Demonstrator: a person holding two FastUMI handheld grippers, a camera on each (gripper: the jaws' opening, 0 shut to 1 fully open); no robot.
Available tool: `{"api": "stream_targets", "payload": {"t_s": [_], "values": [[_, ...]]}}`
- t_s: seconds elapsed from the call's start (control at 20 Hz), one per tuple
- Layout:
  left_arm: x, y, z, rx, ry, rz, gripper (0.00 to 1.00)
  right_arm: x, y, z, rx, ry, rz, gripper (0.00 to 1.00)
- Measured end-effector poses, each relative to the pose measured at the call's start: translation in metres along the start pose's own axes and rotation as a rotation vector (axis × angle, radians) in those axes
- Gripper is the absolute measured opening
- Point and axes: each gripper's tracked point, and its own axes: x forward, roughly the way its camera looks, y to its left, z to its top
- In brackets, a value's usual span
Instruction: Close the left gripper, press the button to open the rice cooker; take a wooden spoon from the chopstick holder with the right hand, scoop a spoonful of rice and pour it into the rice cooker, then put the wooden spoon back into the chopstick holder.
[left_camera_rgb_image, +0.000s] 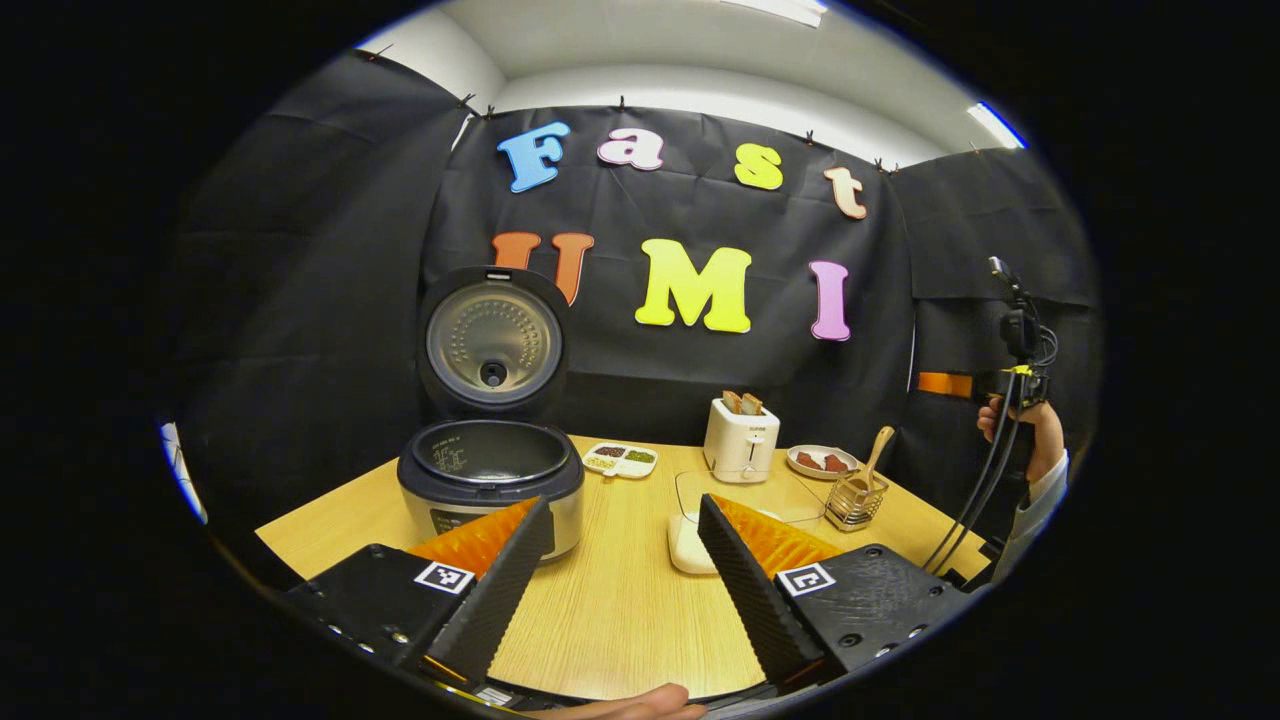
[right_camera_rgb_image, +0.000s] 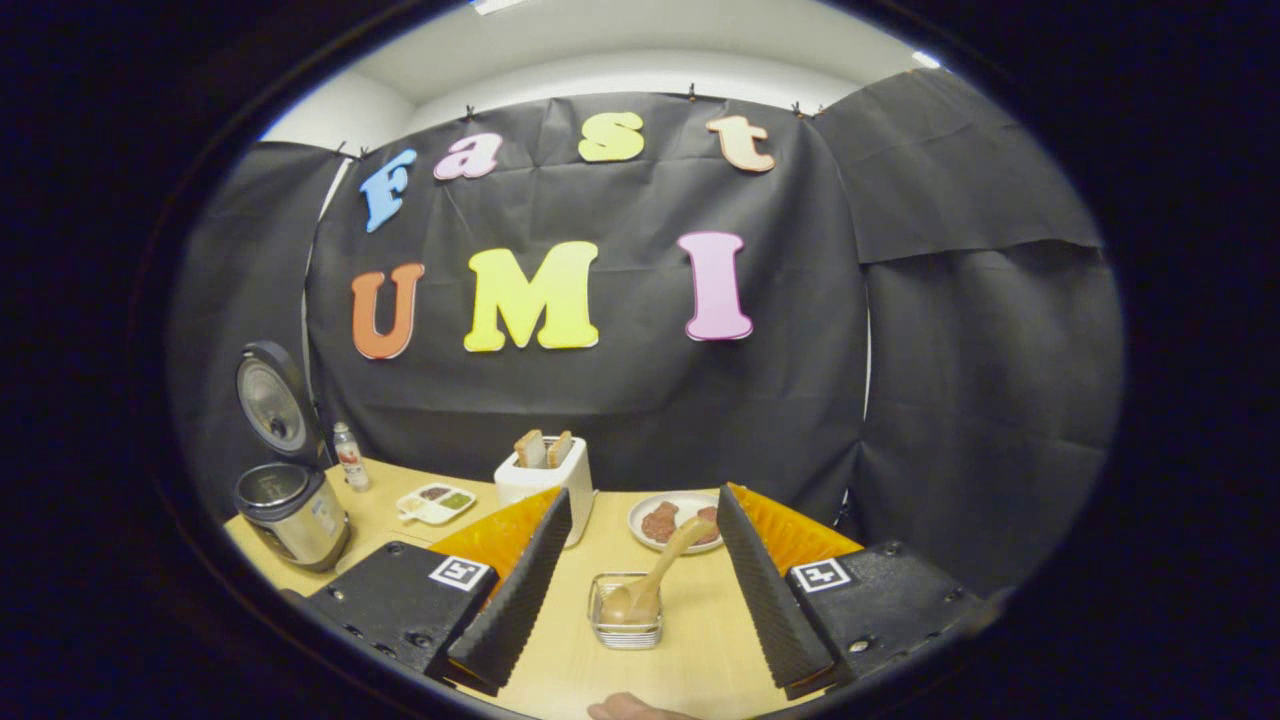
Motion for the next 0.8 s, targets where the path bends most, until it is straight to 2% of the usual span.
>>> {"api": "stream_targets", "payload": {"t_s": [0.35,0.55,0.65,0.75,0.8], "values": [[0.013,0.019,0.067,0.035,-0.082,0.024,0.94,-0.066,0.037,0.002,0.05,-0.034,0.088,0.9],[0.024,0.029,0.093,0.038,-0.094,0.01,0.95,-0.095,0.047,0.003,0.055,-0.065,0.095,0.93],[0.028,0.037,0.113,0.054,-0.106,0.018,0.95,-0.11,0.053,0.004,0.032,-0.091,0.101,0.89],[0.034,0.047,0.134,0.074,-0.125,0.038,0.95,-0.122,0.059,0.003,0.023,-0.114,0.12,0.96],[0.037,0.047,0.142,0.084,-0.13,0.036,0.95,-0.127,0.063,0.004,0.03,-0.124,0.135,0.9]]}}
